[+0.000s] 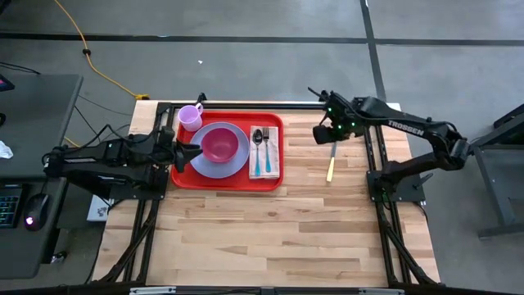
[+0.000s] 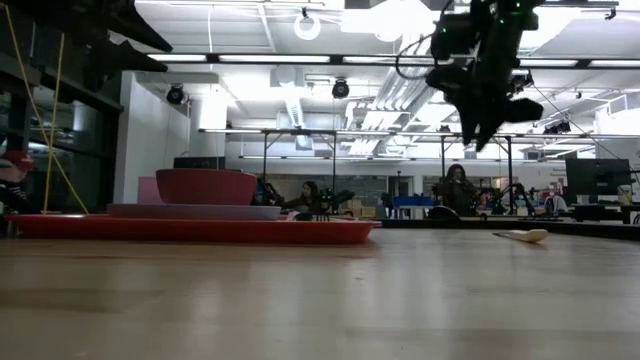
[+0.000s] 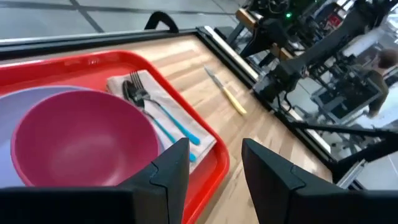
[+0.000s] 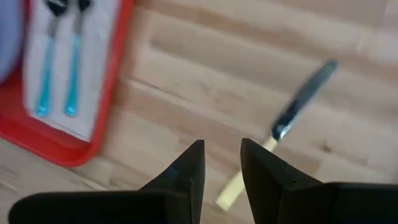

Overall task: Set up tray
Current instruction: Put the yellow table knife on the white table napkin to the right of the blue fork

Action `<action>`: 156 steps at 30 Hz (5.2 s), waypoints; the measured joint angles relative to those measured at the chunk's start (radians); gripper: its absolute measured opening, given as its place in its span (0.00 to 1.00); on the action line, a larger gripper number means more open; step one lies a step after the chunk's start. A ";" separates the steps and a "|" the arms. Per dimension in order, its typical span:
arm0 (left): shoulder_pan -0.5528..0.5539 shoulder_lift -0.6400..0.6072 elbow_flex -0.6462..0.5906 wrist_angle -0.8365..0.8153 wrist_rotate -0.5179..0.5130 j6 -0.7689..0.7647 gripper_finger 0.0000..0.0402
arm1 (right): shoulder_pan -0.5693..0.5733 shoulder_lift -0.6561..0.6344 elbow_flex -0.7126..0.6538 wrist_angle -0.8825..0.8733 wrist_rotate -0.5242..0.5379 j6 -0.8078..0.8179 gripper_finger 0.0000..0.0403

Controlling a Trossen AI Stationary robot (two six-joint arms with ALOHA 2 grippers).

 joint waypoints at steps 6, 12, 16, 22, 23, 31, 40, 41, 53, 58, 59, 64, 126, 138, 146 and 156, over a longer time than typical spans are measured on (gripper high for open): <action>0.000 -0.001 -0.001 0.000 0.043 0.000 0.45 | 0.025 0.000 -0.086 -0.015 -0.057 0.084 0.20; 0.000 -0.009 -0.001 -0.025 0.043 0.000 0.45 | 0.095 0.000 -0.118 -0.021 -0.063 0.207 0.20; 0.000 -0.019 -0.001 -0.054 0.046 -0.008 0.45 | 0.139 0.001 -0.118 -0.024 -0.018 0.277 0.20; 0.000 -0.062 -0.001 -0.053 0.072 0.025 0.45 | 0.182 0.043 -0.118 -0.038 0.041 0.325 0.20; 0.000 -0.072 -0.001 -0.052 0.072 0.031 0.45 | 0.186 0.056 -0.118 -0.038 0.048 0.325 0.20; 0.000 -0.138 -0.001 -0.072 0.074 0.071 0.45 | 0.191 0.156 -0.118 -0.041 0.160 0.330 0.20; 0.000 -0.163 -0.001 -0.108 0.080 0.070 0.45 | 0.190 0.252 -0.118 -0.041 0.183 0.306 0.20; 0.000 -0.163 -0.001 -0.110 0.084 0.070 0.45 | 0.190 0.264 -0.118 -0.040 0.188 0.304 0.20; 0.000 -0.163 -0.001 -0.116 0.141 0.069 0.45 | 0.189 0.400 -0.118 -0.015 0.238 0.269 0.20; 0.000 -0.163 -0.001 -0.117 0.203 0.068 0.45 | 0.179 0.405 -0.196 0.133 0.229 0.278 0.20; 0.000 -0.162 -0.001 -0.117 0.215 0.068 0.45 | 0.175 0.403 -0.221 0.164 0.216 0.284 0.20; 0.000 -0.162 -0.001 -0.123 0.255 0.064 0.45 | 0.174 0.390 -0.298 0.234 0.206 0.334 0.20; 0.000 -0.163 -0.001 -0.185 0.349 0.120 0.45 | 0.302 0.409 0.212 0.239 0.222 0.556 0.03; 0.000 -0.163 -0.001 -0.191 0.364 0.131 0.45 | 0.304 0.712 0.565 0.177 0.168 0.433 0.03; 0.000 -0.163 -0.001 -0.191 0.393 0.132 0.45 | 0.278 0.841 0.663 0.128 0.124 0.428 0.03; 0.000 -0.163 -0.001 -0.191 0.405 0.134 0.45 | 0.268 0.850 0.618 0.121 0.116 0.503 0.03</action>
